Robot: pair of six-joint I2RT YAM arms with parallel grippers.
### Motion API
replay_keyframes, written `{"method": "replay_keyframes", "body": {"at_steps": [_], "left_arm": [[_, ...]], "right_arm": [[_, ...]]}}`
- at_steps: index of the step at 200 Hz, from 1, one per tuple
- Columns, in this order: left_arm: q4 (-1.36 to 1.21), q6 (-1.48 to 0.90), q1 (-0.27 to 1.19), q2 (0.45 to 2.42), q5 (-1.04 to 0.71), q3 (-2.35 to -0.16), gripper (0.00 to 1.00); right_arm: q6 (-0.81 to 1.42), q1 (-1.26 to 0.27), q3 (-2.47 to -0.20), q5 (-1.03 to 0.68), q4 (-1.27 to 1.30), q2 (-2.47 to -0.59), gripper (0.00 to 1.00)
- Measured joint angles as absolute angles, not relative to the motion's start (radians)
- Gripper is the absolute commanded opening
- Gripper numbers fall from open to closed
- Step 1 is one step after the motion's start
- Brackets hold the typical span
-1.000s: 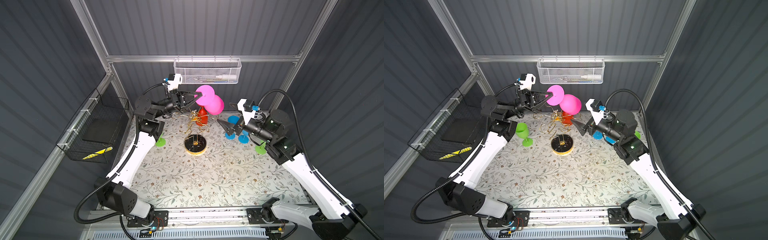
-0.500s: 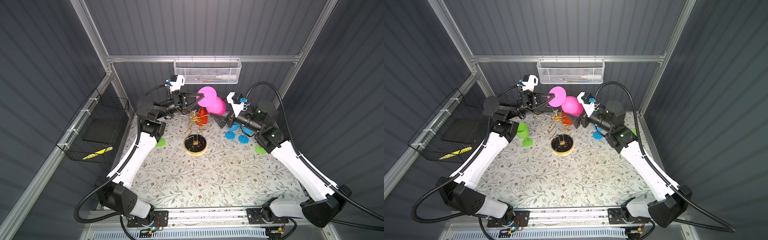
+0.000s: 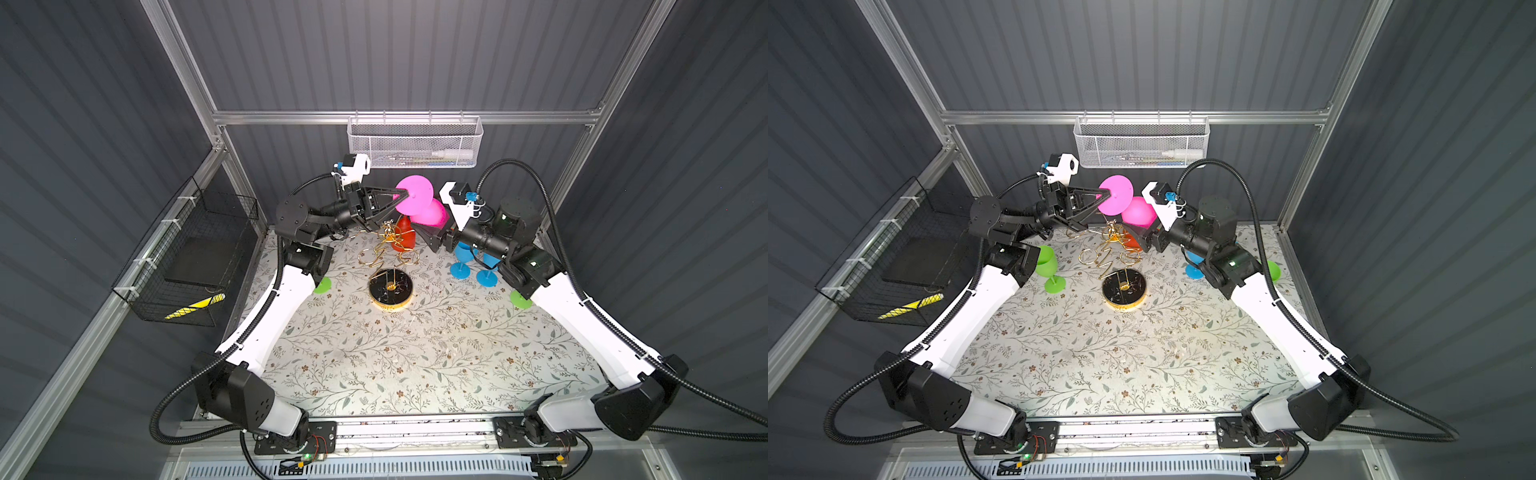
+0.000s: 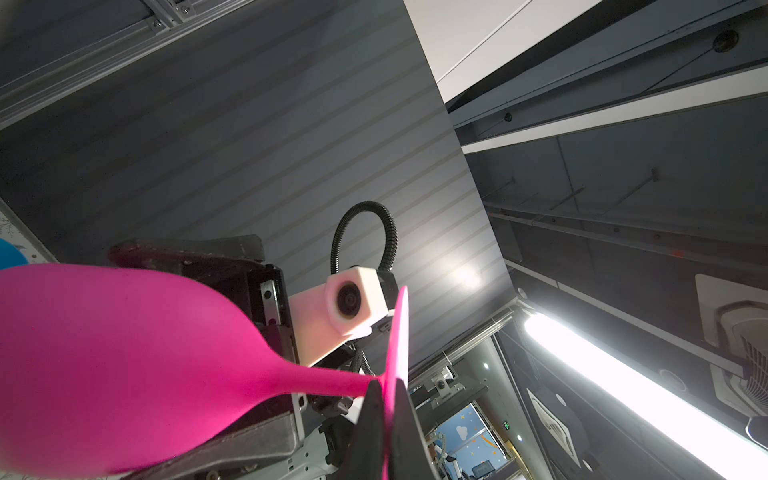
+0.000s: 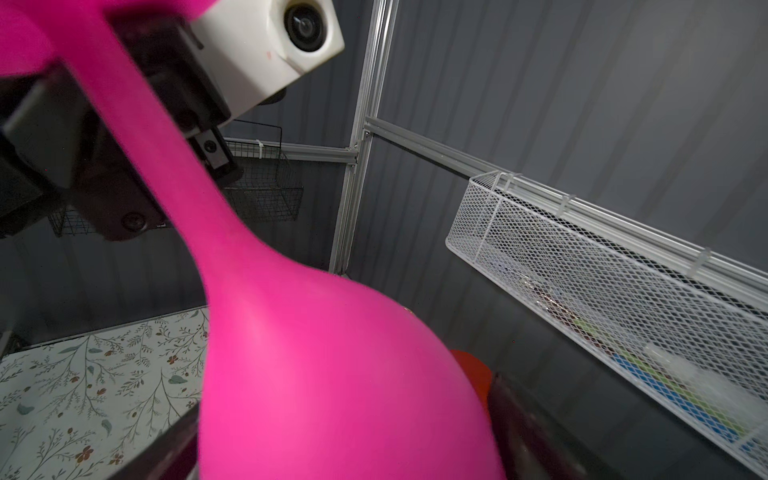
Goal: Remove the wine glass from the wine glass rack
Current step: 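Carry the pink glass toward the right gripper while the right gripper reaches to its bowl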
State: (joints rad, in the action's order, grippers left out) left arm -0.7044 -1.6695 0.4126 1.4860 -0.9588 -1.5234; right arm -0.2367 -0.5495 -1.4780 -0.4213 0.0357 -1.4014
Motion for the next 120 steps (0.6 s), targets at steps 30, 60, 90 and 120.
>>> {"method": "replay_keyframes", "body": {"at_steps": [30, 60, 90, 120], "left_arm": [[-0.705, -1.684, 0.413, 1.486, -0.953, -1.523, 0.0], [-0.709, -1.692, 0.413, 1.491, -0.955, -1.526, 0.0], [-0.713, -1.682, 0.419, 1.497, -0.958, -1.53, 0.26], [-0.704, -1.623, 0.421, 1.497, -0.957, -1.538, 0.44]], "right_arm": [[-0.252, -0.559, -1.476, -0.411, 0.03, -1.395, 0.78], [-0.255, -0.567, -1.454, -0.384, 0.025, -1.367, 0.72], [-0.237, -0.579, -1.414, -0.342, 0.014, -1.326, 0.67], [-0.18, -0.592, -1.343, -0.311, -0.019, -1.257, 0.63]]}}
